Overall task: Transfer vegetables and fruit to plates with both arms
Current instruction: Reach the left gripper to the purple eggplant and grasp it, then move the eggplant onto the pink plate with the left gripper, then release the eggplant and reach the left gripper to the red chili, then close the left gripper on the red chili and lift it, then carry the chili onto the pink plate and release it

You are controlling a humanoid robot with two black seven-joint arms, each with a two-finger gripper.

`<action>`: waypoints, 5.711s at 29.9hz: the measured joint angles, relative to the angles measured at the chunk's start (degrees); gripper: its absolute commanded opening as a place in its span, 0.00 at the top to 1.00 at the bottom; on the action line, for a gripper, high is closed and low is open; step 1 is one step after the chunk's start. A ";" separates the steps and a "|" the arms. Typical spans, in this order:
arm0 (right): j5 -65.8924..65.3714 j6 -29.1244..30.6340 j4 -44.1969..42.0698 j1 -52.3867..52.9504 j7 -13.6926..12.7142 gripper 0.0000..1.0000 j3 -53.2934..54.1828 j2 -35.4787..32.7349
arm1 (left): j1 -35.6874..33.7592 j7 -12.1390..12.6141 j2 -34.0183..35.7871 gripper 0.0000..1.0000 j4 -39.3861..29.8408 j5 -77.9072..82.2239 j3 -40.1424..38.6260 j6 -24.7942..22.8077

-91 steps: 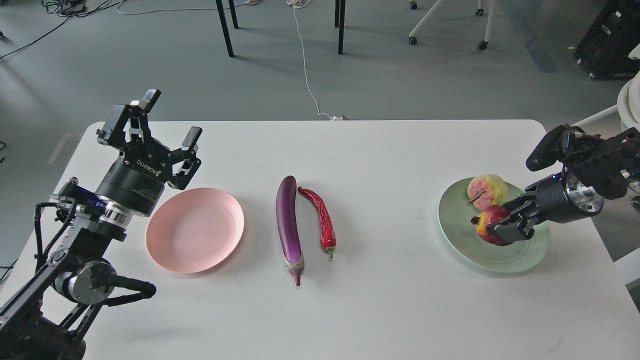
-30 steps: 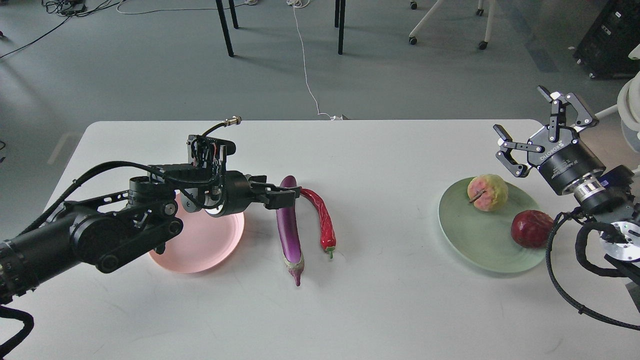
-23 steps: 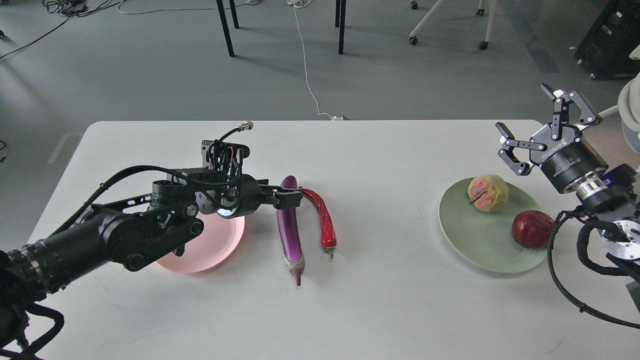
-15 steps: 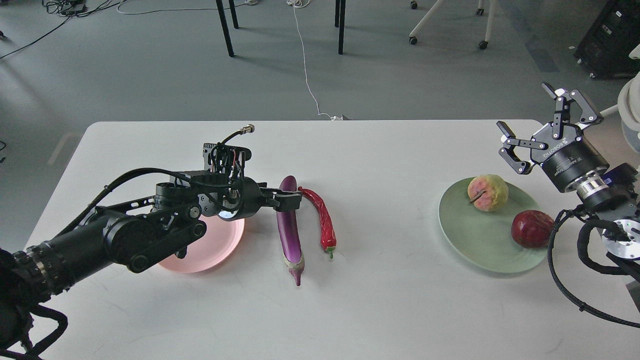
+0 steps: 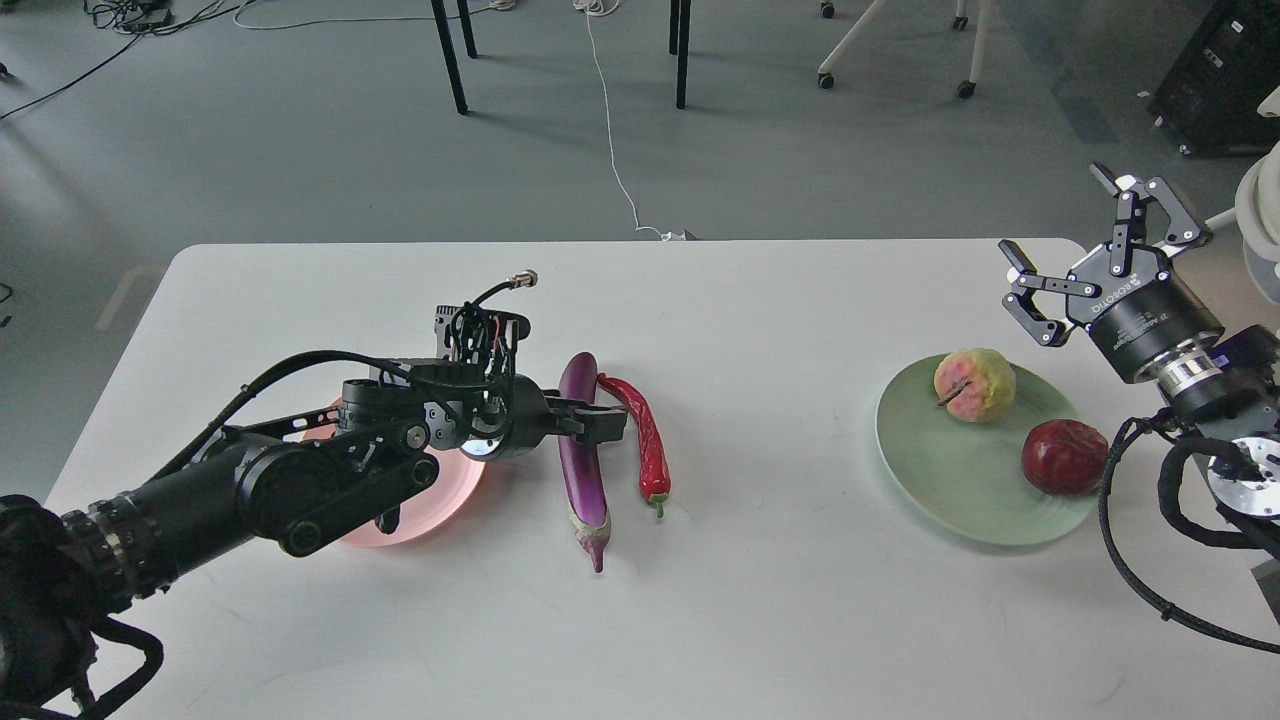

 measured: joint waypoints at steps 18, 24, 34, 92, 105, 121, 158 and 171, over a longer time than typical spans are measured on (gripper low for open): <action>-0.07 0.00 0.01 0.00 -0.01 0.01 0.00 -0.08 | -0.21 8.81 0.24 0.81 1.06 -9.41 -0.64 -1.88; -0.08 0.00 0.02 0.00 -0.01 0.01 0.00 -0.08 | -2.99 11.05 1.64 0.80 0.49 -21.37 -1.04 -1.70; -0.16 0.00 -0.06 0.01 -0.01 0.01 0.00 -0.06 | -6.92 9.02 15.13 0.80 -5.31 -24.97 -0.44 -6.48; -0.70 0.00 0.19 -0.80 -0.01 0.01 -0.01 -1.63 | -3.11 6.26 4.23 0.01 -13.43 -12.50 -2.37 1.16; -0.78 0.00 -0.18 -0.87 -0.01 0.01 -0.14 -1.61 | -2.84 10.15 -5.63 0.01 -5.63 -11.93 2.53 4.55; -0.79 0.00 -0.61 -0.98 -0.01 0.01 -0.08 -1.43 | -3.59 14.17 -8.36 0.01 -2.58 -6.19 5.40 5.13; -0.79 0.00 -0.52 -1.31 -0.01 0.01 0.04 -1.57 | -6.76 17.64 -13.62 0.92 2.73 -6.06 10.73 3.10; -0.96 0.00 -0.43 -1.41 -0.01 0.01 -0.17 -1.57 | -11.84 17.79 -4.92 0.91 -7.93 -7.29 9.71 0.20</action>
